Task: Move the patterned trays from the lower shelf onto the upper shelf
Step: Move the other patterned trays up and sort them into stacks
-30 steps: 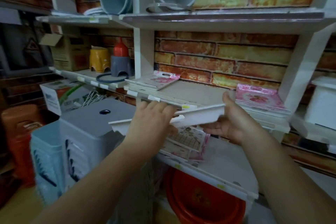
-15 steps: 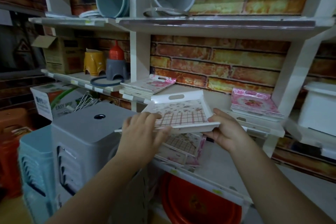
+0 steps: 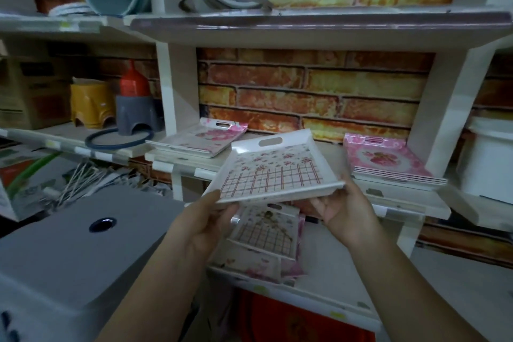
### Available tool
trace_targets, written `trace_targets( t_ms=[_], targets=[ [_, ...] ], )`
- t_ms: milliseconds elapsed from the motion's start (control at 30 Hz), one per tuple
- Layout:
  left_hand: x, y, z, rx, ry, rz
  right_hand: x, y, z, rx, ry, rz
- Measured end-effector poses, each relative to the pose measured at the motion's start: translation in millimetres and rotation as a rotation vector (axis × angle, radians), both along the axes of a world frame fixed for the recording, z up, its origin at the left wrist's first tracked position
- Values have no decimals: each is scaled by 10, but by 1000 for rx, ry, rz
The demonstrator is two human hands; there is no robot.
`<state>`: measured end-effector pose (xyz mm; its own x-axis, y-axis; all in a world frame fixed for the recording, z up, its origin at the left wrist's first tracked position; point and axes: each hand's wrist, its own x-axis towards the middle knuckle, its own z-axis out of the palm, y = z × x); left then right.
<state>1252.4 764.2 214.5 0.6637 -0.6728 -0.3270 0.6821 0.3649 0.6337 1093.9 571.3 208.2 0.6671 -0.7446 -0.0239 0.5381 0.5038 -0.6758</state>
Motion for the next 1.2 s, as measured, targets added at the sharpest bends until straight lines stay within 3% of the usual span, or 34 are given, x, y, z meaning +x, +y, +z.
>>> trace_targets(
  t_ms=[100, 333, 433, 600, 833, 967, 1100, 1200],
  targets=[
    [145, -245, -19, -11, 8, -17, 183, 11, -150, 108, -76, -22],
    [428, -602, -44, -70, 45, -10, 337, -71, -275, -54, 122, 195],
    [500, -801, -64, -7, -23, -15, 468, -153, -304, -95, 286, 186],
    [693, -1192, -214, 48, -60, -47, 607, -408, -419, 52, 246, 151],
    [1008, -1771, -304, 77, -123, -93, 868, -935, -413, 42, 314, 149],
    [1267, -2063, -265, 256, -252, -128, 1046, -1243, -373, 23, 379, 169],
    [1509, -2250, -236, 590, -564, -170, 1115, -1525, -339, -102, 562, 289],
    [1613, -2359, -268, 718, -682, -150, 1187, -1656, -371, -117, 596, 412]
  ],
)
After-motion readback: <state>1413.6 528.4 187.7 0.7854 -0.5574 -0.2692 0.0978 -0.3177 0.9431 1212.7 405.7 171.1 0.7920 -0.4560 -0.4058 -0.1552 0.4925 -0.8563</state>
